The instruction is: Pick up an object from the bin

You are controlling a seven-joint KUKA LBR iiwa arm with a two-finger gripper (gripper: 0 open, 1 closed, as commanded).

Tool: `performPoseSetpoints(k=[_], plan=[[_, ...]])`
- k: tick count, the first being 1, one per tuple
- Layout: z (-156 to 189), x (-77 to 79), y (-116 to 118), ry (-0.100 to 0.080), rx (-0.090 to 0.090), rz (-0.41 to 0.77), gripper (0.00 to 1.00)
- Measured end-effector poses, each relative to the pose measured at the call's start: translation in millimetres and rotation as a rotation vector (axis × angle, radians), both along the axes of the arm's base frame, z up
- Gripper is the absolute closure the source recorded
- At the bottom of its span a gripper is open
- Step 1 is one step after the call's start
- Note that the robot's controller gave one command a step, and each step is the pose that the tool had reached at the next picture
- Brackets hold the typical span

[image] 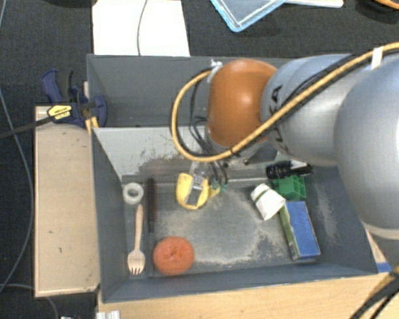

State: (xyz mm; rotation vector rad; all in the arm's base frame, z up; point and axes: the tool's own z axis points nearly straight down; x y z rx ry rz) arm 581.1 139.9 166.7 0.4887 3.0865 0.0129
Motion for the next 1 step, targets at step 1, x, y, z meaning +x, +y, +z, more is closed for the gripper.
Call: performPoseSetpoints(k=[1], plan=[[26.8, -1.1, -0.5, 0.006, -0.001, 0.002, 1.00]])
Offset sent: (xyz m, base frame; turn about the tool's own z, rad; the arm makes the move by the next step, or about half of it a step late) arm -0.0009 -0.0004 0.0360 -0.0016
